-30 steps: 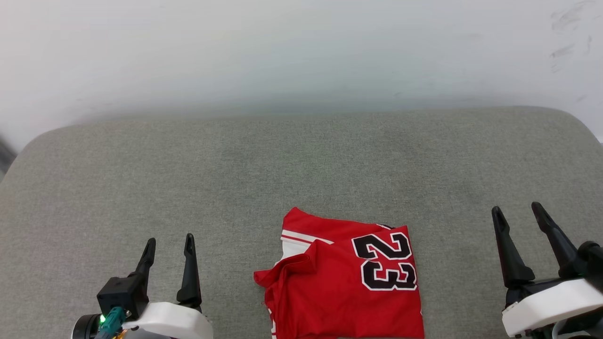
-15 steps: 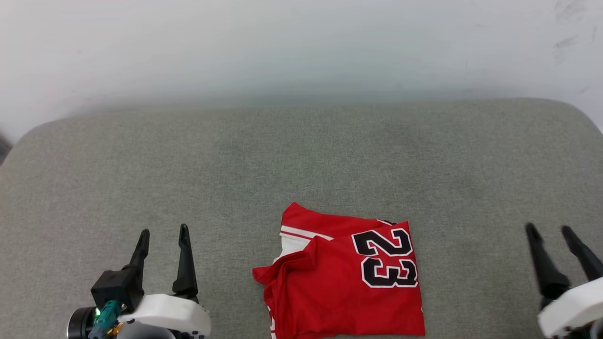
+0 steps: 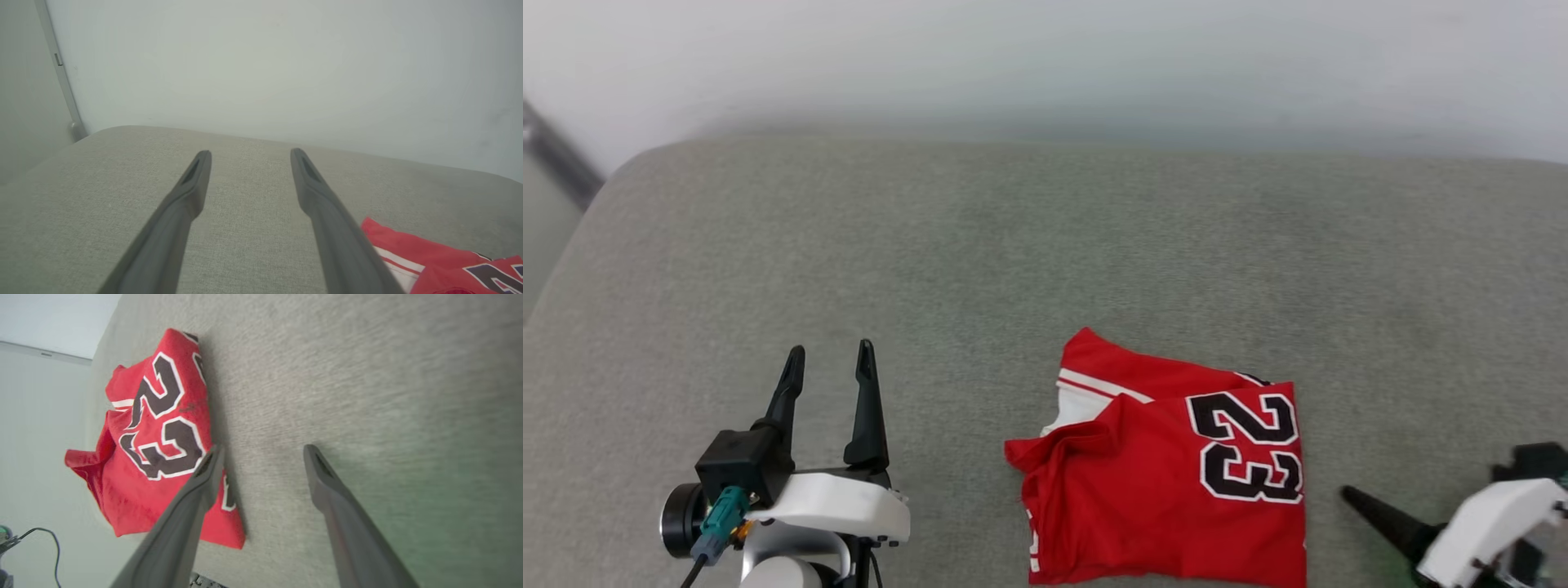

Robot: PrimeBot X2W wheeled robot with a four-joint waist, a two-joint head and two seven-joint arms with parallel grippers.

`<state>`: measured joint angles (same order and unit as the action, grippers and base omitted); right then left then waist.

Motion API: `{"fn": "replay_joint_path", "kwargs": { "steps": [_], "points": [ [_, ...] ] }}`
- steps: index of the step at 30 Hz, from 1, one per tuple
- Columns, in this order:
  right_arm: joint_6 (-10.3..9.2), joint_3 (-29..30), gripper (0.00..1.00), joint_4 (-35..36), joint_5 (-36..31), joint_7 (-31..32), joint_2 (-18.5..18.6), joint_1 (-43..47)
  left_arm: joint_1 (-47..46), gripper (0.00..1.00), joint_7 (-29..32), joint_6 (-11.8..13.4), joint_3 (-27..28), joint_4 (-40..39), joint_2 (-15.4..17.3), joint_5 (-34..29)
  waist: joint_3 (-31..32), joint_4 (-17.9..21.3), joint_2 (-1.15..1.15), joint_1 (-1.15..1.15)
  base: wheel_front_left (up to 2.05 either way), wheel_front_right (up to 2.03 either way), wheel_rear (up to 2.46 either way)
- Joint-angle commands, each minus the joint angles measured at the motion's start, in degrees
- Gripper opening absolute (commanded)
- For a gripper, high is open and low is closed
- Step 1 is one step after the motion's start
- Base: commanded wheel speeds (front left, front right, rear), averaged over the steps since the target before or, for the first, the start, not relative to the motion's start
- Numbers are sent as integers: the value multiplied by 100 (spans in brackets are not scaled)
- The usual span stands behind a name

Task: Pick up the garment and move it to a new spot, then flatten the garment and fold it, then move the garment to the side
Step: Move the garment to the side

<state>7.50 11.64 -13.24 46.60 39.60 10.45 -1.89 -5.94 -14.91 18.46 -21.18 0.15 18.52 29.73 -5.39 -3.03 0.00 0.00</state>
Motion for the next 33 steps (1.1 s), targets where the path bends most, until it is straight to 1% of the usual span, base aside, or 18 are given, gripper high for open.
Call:
{"fn": "replay_joint_path", "kwargs": {
  "steps": [1, 3, 5, 7, 8, 9, 13, 16, 19, 22, 23, 25, 28, 33],
  "points": [
    [-2, -112, 100, -132, 303, 98, -137, -185, -57, 100, -35, -36, 33, 19, -54, -47, -93, -145, 0, 0, 0, 0, 0],
    [-2, -277, 100, -286, 714, 188, -318, -328, -85, 100, -33, -74, 39, 32, -95, -88, -130, -221, 0, 0, 0, 0, 0],
    [-2, -385, 100, -455, 1097, 219, -406, -432, -111, 100, -33, -112, 46, 64, -147, -95, -167, -295, 0, 0, 0, 0, 0],
    [-2, -512, 100, -560, 1343, 149, -435, -581, -138, 100, -33, -148, 49, 88, -187, -126, -190, -357, 0, 0, 0, 0, 0],
    [-2, -713, 35, -738, 1609, 98, -415, -673, -140, 100, -33, -191, 62, 145, -222, -143, -186, -444, 0, 0, 0, 0, 0],
    [-2, -773, 0, -776, 1657, 68, -376, -693, -136, 100, -33, -214, 74, 159, -232, -145, -176, -462, 0, 0, 0, 0, 0],
    [-2, -1065, 0, -762, 1684, -136, -179, -718, -76, 100, -33, -242, 118, 213, -262, -172, -107, -484, 0, 0, 0, 0, 0],
    [-2, -1321, 0, -682, 1483, -376, 72, -714, -9, 100, -33, -258, 161, 231, -263, -180, -38, -422, 0, 0, 0, 0, 0],
    [-2, -1624, 0, -599, 1027, -691, 349, -765, 55, 100, -34, -271, 186, 233, -250, -194, 45, -291, 0, 0, 0, 0, 0],
    [-2, -1958, 0, -578, 296, -930, 672, -805, 95, 100, -34, -271, 203, 226, -218, -189, 138, -85, 0, 0, 0, 0, 0],
    [-2, -1958, 0, -578, 296, -930, 672, -805, 95, 100, -34, -271, 203, 226, -218, -189, 138, -85, 0, 0, 0, 0, 0],
    [-2, -2123, 0, -558, -142, -1019, 815, -855, 127, 100, -32, -267, 221, 212, -209, -182, 208, 92, 0, 0, 0, 0, 0],
    [-3, -2209, 0, -606, -737, -1037, 992, -904, 214, 100, -27, -263, 240, 191, -205, -168, 287, 409, 0, 0, 0, 0, 0],
    [-3, -2184, 0, -649, -1202, -870, 1044, -1023, 236, 100, -27, -257, 240, 114, -267, -214, 275, 995, 0, 0, 0, 0, 0]
  ]
}}
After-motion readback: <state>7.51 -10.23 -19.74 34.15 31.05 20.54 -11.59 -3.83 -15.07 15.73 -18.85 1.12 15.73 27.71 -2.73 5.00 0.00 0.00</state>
